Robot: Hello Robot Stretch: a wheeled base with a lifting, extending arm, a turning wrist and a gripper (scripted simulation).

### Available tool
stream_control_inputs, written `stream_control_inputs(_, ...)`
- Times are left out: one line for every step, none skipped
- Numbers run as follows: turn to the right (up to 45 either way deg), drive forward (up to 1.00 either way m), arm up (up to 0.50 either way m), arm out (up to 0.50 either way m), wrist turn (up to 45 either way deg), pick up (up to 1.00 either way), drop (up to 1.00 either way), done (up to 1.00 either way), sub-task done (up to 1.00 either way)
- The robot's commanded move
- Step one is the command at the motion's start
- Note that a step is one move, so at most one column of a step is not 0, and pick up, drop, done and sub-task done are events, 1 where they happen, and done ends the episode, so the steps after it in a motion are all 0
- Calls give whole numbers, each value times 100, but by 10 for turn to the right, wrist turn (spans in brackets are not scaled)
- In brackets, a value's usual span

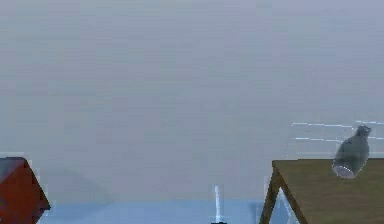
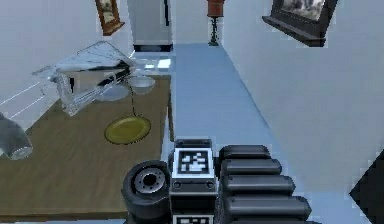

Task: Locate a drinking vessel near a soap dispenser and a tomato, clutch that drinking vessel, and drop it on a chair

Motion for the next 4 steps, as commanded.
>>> stream_control_inputs(360,0,0,0,0,0,0,0,0)
stream_control_inputs(-300,0,0,0,0,0,0,0,0)
stream_control_inputs(270,0,0,0,0,0,0,0,0)
stream_control_inputs(-270,0,0,0,0,0,0,0,0)
